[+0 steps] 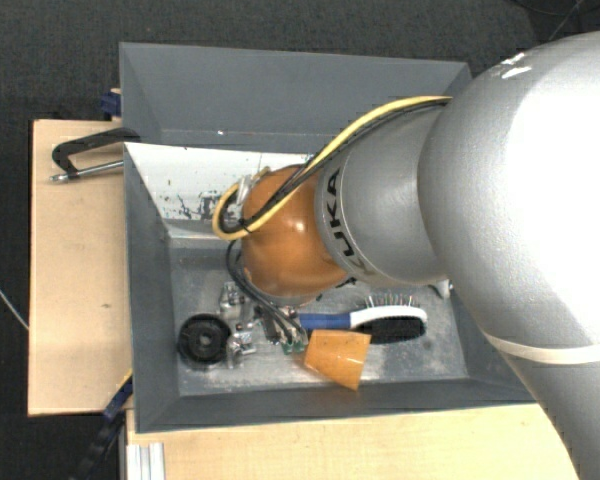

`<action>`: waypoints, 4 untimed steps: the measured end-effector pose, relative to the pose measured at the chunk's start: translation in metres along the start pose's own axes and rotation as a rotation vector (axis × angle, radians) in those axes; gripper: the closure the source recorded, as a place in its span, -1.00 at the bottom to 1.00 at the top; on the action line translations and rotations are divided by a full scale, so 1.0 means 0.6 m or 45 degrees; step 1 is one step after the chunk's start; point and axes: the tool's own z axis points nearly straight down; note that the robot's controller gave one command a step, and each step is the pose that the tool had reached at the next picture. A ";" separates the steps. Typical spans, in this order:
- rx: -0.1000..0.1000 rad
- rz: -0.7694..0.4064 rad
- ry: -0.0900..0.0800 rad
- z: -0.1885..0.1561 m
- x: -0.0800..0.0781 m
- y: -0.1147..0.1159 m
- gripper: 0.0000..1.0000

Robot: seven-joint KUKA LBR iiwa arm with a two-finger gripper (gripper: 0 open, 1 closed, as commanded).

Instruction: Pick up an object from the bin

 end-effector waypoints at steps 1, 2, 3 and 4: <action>-0.001 -0.211 -0.002 -0.229 -0.007 0.011 1.00; 0.000 -0.209 0.009 -0.222 -0.004 0.010 -1.00; -0.003 -0.244 -0.005 -0.024 -0.029 -0.032 -1.00; -0.005 -0.246 -0.020 -0.034 -0.034 -0.029 1.00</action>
Offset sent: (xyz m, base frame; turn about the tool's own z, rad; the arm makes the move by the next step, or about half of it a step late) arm -0.0013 0.0047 0.1323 -0.1646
